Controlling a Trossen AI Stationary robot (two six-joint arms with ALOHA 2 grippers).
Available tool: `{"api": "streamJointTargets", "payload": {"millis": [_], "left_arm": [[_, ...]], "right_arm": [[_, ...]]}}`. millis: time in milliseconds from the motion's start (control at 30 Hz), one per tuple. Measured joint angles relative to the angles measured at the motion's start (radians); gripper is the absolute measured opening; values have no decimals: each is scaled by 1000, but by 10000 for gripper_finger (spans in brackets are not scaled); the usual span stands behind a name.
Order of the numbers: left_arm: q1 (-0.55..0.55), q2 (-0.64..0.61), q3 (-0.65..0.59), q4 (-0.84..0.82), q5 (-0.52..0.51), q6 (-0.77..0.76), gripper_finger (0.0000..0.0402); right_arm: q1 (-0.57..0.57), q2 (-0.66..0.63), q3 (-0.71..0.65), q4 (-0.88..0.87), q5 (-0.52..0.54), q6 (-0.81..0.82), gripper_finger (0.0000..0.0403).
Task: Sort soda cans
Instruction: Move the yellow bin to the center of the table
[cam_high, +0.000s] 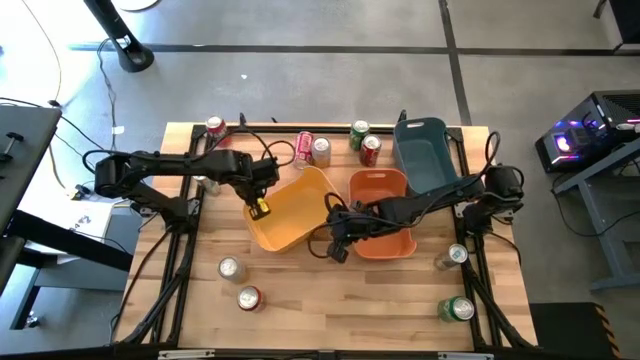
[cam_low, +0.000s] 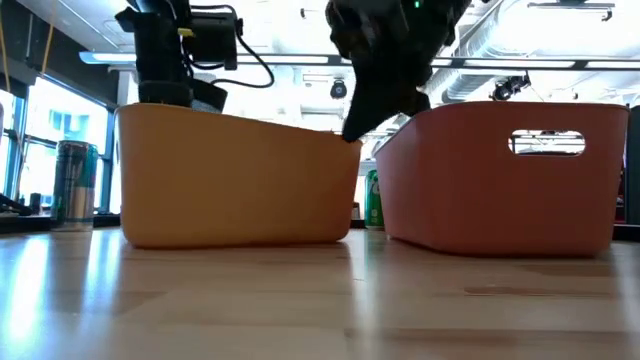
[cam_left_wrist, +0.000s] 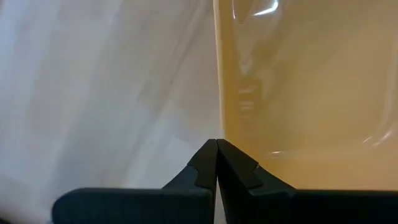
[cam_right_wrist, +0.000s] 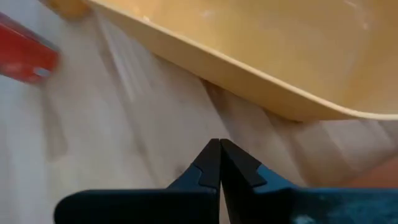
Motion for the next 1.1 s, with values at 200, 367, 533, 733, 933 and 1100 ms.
{"api": "streamJointTargets", "payload": {"millis": [200,367,533,733,933,1100], "left_arm": [[-57,-3,0,-7,55,-164,0],[-126,-3,0,-17,73,-300,0],[-199,-3,0,-39,75,-447,0],[-286,-3,0,-43,91,-550,0],[-350,-4,0,-29,97,-601,0],[-390,-4,0,43,139,-608,0]], "right_arm": [[-43,19,0,9,77,-138,0],[-92,19,0,60,101,-255,0],[-142,25,0,82,94,-382,0],[-186,25,0,156,45,-404,0],[-202,25,0,239,56,-398,0],[-231,25,0,305,61,-396,0]]}}
